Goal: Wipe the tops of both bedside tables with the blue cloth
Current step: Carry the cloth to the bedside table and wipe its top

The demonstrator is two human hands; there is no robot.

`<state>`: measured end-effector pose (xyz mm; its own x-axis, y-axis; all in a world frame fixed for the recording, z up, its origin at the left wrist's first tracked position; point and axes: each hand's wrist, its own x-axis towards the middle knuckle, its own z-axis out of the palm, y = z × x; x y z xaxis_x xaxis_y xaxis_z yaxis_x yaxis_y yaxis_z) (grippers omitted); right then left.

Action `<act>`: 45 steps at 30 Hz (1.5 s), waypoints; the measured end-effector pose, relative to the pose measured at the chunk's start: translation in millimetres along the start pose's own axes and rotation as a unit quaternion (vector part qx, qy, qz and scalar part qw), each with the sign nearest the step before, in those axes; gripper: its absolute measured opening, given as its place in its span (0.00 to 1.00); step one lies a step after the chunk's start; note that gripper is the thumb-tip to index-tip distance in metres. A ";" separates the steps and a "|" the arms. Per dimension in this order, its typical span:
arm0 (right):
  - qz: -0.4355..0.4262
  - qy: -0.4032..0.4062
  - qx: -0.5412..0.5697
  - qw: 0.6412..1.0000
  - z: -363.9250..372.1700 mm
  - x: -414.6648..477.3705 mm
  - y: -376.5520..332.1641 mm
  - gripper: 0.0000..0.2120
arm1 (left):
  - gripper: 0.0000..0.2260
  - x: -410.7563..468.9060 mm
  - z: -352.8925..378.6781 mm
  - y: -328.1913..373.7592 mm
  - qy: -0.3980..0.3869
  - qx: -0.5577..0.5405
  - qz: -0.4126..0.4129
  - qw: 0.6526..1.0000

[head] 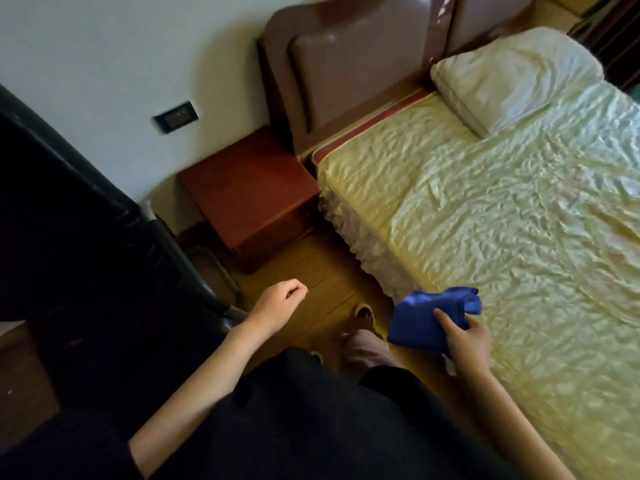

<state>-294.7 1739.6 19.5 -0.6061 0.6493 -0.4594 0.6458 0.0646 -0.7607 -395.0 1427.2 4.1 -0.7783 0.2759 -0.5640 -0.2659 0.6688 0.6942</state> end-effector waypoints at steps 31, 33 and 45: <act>-0.225 -0.427 -0.119 0.868 471.6 300.9 -199.4 0.18 | 0.24 307.8 -77.1 -127.8 0.391 -0.096 -0.259 0.878; -0.221 -0.433 -0.098 0.868 508.2 316.0 -182.7 0.15 | 0.26 345.9 -86.2 -163.5 0.392 -0.018 -0.247 0.886; -0.364 -0.199 -0.325 0.850 546.9 375.7 -106.1 0.37 | 0.27 421.0 -71.3 -259.8 0.289 0.215 -0.203 0.911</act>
<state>-844.9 1562.2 -323.1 -0.9803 -0.0426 -0.1931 0.0733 0.8287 -0.5548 -694.1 1320.3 -381.8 -0.8681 -0.3797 -0.3198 -0.4473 0.8777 0.1719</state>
